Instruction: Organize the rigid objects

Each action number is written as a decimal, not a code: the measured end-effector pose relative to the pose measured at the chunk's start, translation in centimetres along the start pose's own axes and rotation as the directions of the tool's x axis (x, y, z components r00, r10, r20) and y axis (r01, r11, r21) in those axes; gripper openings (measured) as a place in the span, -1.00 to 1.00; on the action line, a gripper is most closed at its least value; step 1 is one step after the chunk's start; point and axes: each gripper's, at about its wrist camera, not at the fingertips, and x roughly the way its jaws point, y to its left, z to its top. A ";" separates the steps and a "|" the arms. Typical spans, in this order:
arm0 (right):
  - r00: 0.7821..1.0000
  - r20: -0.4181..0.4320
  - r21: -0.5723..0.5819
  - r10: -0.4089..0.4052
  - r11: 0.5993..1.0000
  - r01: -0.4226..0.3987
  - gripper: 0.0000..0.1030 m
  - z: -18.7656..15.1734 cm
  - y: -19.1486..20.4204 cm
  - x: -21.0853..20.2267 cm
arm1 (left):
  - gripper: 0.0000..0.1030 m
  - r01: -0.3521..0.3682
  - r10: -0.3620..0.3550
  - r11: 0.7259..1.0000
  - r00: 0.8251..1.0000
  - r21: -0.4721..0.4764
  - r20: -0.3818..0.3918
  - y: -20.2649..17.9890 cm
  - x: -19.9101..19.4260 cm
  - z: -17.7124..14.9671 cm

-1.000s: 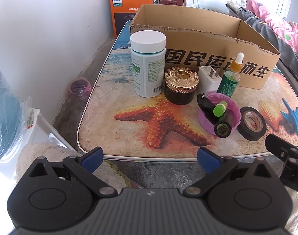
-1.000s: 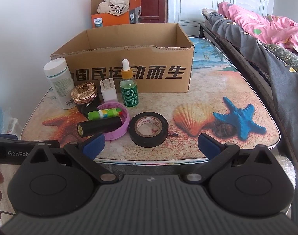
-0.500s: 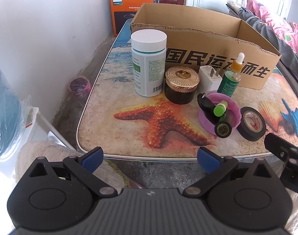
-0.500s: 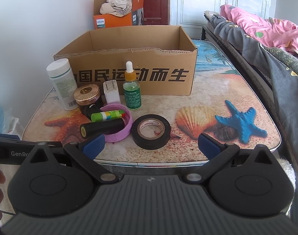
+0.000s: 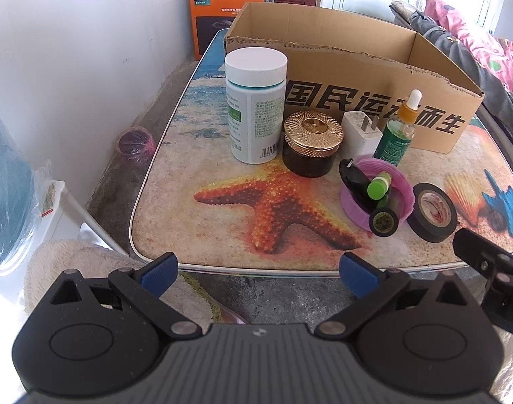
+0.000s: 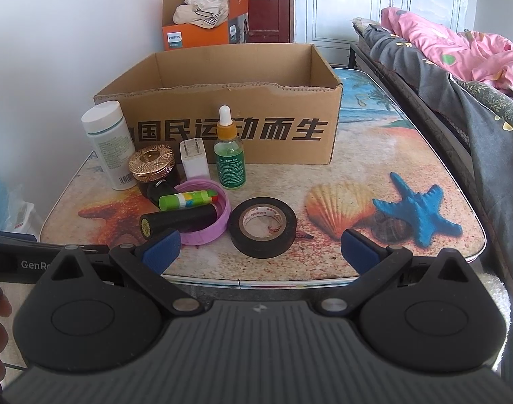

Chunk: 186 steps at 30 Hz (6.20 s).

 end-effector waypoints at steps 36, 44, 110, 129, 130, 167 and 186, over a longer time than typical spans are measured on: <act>0.993 0.075 0.084 0.091 0.992 -0.097 0.98 0.8 -3.2 1.3 | 0.98 0.115 -0.137 0.980 0.982 0.165 0.129 -2.1 -0.7 0.8; 0.954 0.127 0.248 0.270 0.923 -0.294 0.96 0.8 -5.5 2.2 | 0.70 0.315 -0.348 0.923 0.928 0.222 0.133 -2.6 -0.6 1.5; 0.680 -0.069 0.755 0.730 0.484 -0.442 -0.54 -0.9 -7.8 11.0 | -0.52 0.444 -0.418 0.858 0.896 0.257 -0.150 -5.9 2.3 3.2; 0.674 0.006 0.420 0.739 0.610 -0.672 -0.54 15.7 -2.9 8.0 | -0.51 0.314 -0.367 0.905 0.918 0.289 0.151 -2.6 -4.5 14.1; 0.673 -0.014 0.413 0.740 0.617 -0.670 -0.55 17.1 -2.4 9.0 | -0.51 0.308 -0.354 0.911 0.925 0.274 0.139 -2.4 -3.6 15.4; 0.622 -0.380 0.554 0.684 0.707 -0.439 -0.39 22.9 2.1 27.5 | -0.24 0.223 -0.239 0.960 0.968 0.172 0.080 0.9 4.1 21.8; 0.727 -0.090 0.521 0.681 0.654 -0.548 -0.36 10.3 -10.3 9.5 | 0.04 0.385 -0.414 0.896 0.904 0.221 0.105 -2.2 -1.5 9.7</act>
